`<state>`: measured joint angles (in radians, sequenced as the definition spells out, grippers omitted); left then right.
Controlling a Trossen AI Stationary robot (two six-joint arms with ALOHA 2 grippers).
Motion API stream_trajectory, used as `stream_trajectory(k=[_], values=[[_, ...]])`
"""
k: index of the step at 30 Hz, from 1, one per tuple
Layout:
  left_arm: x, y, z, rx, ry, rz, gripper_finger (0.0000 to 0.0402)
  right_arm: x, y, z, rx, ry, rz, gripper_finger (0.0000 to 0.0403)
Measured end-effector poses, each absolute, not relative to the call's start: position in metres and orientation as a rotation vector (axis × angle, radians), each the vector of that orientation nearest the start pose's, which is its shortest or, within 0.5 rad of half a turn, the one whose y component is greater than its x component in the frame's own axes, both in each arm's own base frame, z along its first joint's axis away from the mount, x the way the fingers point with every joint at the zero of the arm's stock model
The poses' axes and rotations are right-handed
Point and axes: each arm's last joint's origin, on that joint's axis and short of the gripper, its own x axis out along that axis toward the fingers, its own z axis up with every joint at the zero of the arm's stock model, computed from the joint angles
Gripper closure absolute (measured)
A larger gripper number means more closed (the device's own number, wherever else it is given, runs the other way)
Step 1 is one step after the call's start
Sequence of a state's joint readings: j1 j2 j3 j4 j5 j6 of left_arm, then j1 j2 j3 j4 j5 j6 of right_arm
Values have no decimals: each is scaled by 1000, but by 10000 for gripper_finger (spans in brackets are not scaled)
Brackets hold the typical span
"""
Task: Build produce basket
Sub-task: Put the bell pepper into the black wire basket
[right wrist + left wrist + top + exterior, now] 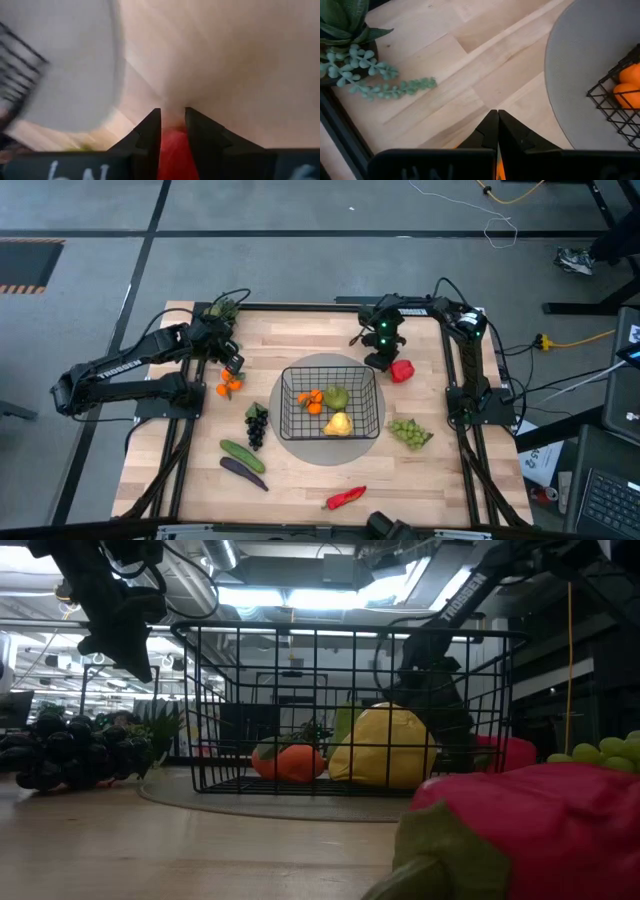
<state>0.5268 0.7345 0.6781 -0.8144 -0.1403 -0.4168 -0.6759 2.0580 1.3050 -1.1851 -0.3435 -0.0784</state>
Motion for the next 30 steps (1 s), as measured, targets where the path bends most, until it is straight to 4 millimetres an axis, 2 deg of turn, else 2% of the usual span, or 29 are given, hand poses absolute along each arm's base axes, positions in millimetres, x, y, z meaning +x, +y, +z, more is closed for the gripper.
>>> stream_trajectory(k=[3, 7, 15, 18, 21, 25, 30], values=[[114, 71, 253, -543, 731, 804, 401, 249, -194, 137, 870, 1728, -218, 310], [114, 71, 253, -543, 731, 805, 401, 229, -187, 163, 828, 1711, -308, 310], [114, 71, 253, -543, 731, 805, 401, 195, -158, 223, 810, 1490, -504, 310], [114, 71, 253, -541, 731, 808, 401, 185, -146, 237, 781, 1348, -550, 310], [114, 72, 253, -533, 729, 825, 401, 179, -138, 244, 733, 1191, -611, 310], [113, 72, 253, -527, 728, 837, 401, 175, -134, 241, 717, 1017, -681, 310], [113, 72, 253, -528, 727, 837, 401, 174, -132, 228, 721, 993, -670, 310]])
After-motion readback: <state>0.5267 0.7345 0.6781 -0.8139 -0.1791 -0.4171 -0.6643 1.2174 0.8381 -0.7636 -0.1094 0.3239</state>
